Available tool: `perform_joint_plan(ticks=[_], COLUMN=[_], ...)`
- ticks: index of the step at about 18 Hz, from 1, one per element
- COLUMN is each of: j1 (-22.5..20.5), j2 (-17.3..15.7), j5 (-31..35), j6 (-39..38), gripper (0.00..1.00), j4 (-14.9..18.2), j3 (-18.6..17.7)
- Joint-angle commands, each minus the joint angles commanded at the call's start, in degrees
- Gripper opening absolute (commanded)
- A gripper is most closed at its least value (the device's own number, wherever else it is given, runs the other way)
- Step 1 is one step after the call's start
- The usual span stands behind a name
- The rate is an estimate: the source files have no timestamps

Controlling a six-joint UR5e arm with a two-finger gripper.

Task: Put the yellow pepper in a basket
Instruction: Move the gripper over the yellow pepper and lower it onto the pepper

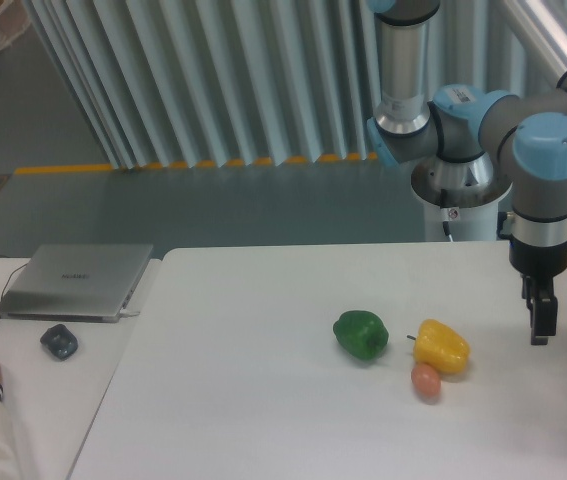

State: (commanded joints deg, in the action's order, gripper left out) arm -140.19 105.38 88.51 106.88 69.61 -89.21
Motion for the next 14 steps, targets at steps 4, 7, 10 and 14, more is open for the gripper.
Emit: perform_joint_plan(ticks=[4,7,10,14], j1=[1.49,3.78,4.91,6.94], j2=[0.00,0.70,0.09,-0.88], j5=[0.35,0.44,0.09,-0.18], j6=[-2.63,-3.95,-3.52,-3.43], gripper=[1.00,1.00,1.00,1.00], j4=[-0.79,-1.23,-1.50,-1.41], j3=[-0.35,-1.76,-3.60,-6.33])
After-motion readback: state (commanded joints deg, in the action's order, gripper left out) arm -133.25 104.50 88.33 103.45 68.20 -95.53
